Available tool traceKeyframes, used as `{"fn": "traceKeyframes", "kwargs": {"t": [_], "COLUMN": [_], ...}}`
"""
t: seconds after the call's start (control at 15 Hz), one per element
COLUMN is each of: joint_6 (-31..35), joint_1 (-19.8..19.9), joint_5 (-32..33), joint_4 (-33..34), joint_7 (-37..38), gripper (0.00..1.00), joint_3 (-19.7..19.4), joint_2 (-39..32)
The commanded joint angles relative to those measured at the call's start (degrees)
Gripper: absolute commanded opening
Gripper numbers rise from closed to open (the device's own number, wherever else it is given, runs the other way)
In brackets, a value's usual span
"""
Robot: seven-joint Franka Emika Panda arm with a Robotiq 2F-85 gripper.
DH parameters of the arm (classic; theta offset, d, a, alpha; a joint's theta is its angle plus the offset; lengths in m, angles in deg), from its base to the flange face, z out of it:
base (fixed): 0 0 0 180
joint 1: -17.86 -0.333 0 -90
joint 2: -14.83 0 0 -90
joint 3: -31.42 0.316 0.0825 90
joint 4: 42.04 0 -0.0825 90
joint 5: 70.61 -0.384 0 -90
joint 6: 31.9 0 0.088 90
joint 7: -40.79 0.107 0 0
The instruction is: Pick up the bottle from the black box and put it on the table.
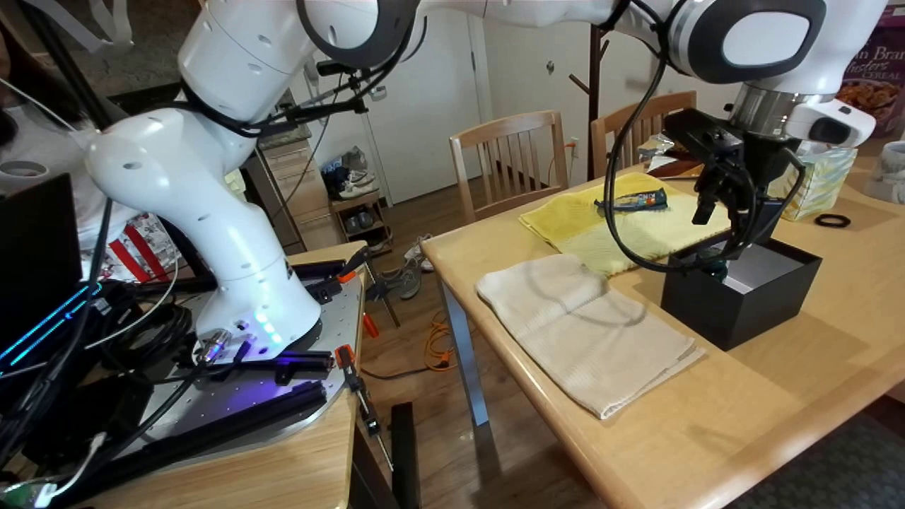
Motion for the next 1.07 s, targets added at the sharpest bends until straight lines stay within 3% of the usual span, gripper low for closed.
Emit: {"fn": "traceKeyframes", "kwargs": {"t": [0.0, 0.4, 0.47, 0.6, 1.0], "joint_6": [-3.07, -4.83, -4.55, -4.58, -4.38], "joint_1": [1.65, 2.77, 2.78, 2.69, 2.39], "joint_5": [-0.30, -0.63, -0.56, -0.47, -0.69], "joint_4": [5.42, 8.83, 9.26, 10.33, 12.01], "joint_7": [0.70, 0.05, -0.04, 0.15, -0.59], "gripper": [1.00, 1.00, 0.75, 0.67, 0.26], "joint_3": [1.26, 2.14, 2.24, 2.49, 3.16], "joint_2": [-3.39, -6.76, -7.23, -7.98, -8.59]}}
